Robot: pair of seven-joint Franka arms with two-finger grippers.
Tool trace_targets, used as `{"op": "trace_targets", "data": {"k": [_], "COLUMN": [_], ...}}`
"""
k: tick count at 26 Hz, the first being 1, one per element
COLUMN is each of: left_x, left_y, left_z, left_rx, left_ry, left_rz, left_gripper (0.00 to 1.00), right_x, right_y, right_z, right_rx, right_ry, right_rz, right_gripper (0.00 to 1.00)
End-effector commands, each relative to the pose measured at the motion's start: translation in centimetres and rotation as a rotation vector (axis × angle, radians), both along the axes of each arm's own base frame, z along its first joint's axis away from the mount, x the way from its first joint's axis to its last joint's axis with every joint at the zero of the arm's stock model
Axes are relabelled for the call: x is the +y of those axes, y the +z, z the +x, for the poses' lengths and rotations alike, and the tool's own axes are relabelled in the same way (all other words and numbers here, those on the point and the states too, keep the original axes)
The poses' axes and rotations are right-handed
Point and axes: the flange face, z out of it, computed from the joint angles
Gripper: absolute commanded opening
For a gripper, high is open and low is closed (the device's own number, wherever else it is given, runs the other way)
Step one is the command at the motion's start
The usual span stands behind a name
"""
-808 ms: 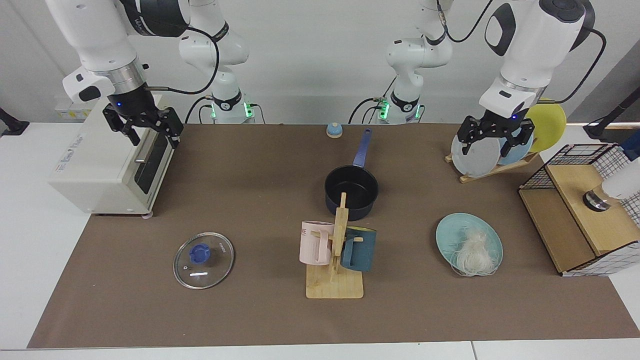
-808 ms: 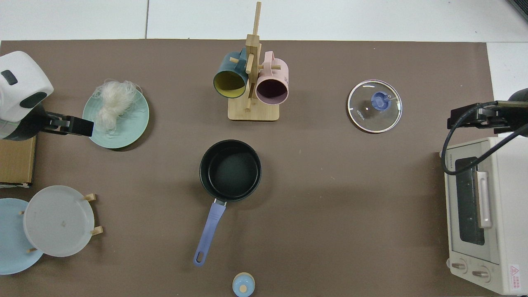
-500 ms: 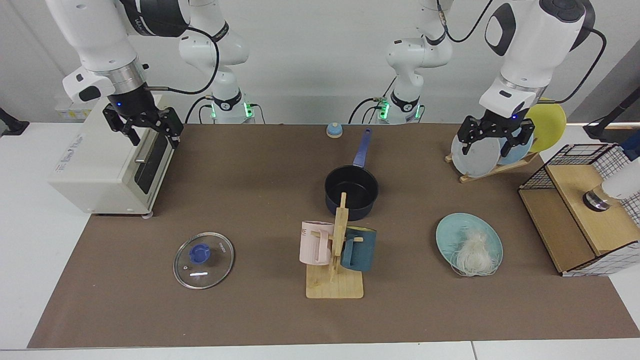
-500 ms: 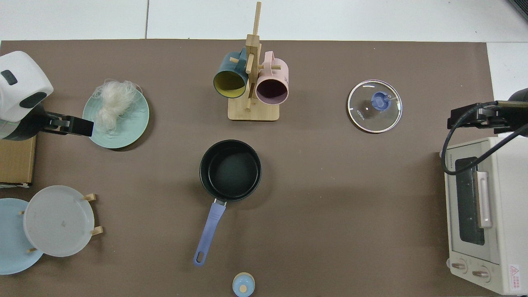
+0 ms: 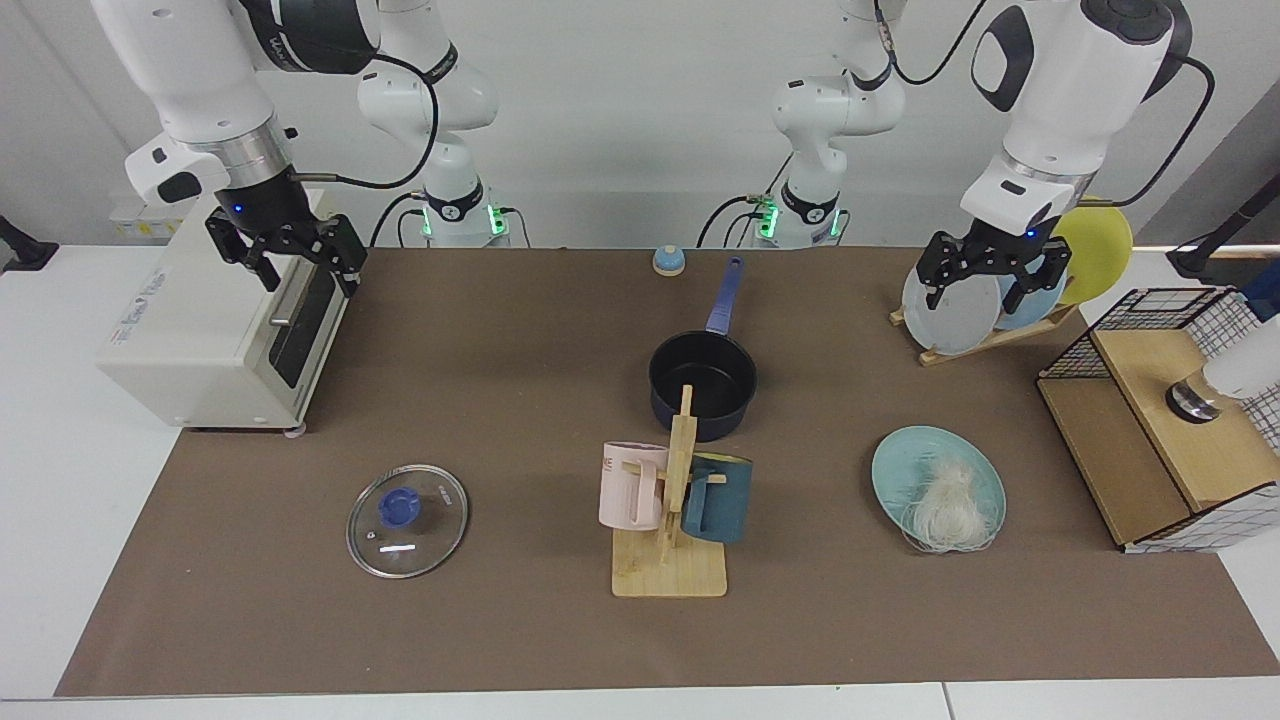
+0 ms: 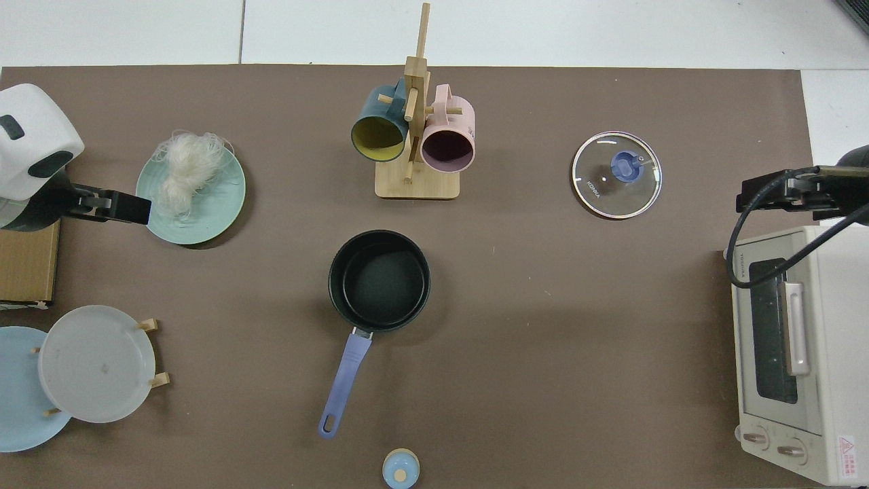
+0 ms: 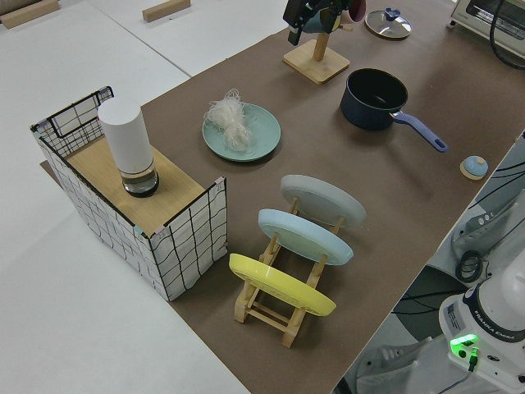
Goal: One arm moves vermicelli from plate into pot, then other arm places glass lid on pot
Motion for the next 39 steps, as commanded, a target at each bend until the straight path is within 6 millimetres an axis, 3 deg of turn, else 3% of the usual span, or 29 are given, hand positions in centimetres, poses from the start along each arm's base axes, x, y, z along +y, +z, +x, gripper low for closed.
{"op": "trace_targets", "data": {"k": [1,6,22,26,34,39], "left_x": [0.8,-0.1,-0.5,0.2,1.3,2.6], "left_y": [0.6,0.5,0.4,-0.1,-2.1,-5.9], "left_z": [-0.5,-0.5,-0.3,0.5,4.5,7.3], "left_rx": [-0.013,-0.009,-0.017,-0.021,-0.043,-0.054], "left_ry": [0.003,-0.024,-0.007,0.003,0.013,0.023], "left_rz": [-0.003,-0.005,-0.014,-0.016,-0.017,-0.021], "left_gripper": [1.0,1.0,1.0,1.0,1.0,1.0], "right_x": [-0.1,-0.1,-0.1,0.0,-0.1,-0.1], "right_y": [0.2,0.2,0.2,0.2,0.2,0.2], "right_z": [0.0,0.0,0.0,0.0,0.0,0.0], "right_rx": [-0.011,-0.013,-0.013,-0.013,-0.011,-0.011], "right_ry": [-0.015,-0.015,-0.015,-0.013,-0.013,-0.015], "right_rz": [0.021,0.021,0.021,0.021,0.02,0.02], "right_gripper": [0.99,0.99,0.99,0.99,0.99,0.99]}}
